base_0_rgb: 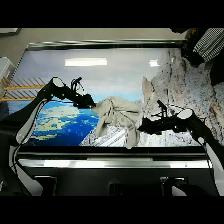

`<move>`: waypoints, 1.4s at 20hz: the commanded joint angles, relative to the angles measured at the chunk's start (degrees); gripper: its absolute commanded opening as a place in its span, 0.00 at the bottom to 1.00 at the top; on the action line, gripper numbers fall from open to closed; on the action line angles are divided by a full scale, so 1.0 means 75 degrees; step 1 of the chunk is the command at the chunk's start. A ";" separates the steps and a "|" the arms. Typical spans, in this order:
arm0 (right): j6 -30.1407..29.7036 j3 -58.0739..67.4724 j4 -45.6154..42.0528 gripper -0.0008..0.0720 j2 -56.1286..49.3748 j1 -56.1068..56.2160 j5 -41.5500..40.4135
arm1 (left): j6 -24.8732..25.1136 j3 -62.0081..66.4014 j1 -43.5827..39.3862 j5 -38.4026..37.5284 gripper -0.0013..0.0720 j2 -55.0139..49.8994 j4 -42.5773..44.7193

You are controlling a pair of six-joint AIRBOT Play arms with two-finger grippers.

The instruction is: Fold the clothes and pants, and hang the long-sleeved shirts on hangers.

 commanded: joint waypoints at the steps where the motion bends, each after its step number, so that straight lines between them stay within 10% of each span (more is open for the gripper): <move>1: 0.0166 0.0009 -0.0026 0.06 0.0201 0.0006 0.0044 | 0.0017 -0.0006 -0.0015 -0.0023 0.65 -0.0143 -0.0023; 7: 0.0169 0.0017 -0.0117 0.06 0.0216 0.0006 0.0154 | 0.0032 -0.0006 -0.0303 -0.0017 0.62 -0.0254 -0.0026; 9: 0.0175 0.0017 -0.0117 0.06 0.0216 0.0006 0.0163 | 0.0169 0.0000 -0.0437 -0.0012 0.05 -0.0297 -0.0029; 16: 0.0635 0.2055 -0.2052 0.05 0.1035 0.0006 0.0216 | 0.0184 0.2092 0.0117 -0.0618 0.05 0.0204 -0.0067; 28: 0.1131 0.6679 -0.3835 0.05 0.3969 0.0006 0.1070 | -0.2244 0.3235 0.0530 -0.0836 0.05 0.5062 0.2221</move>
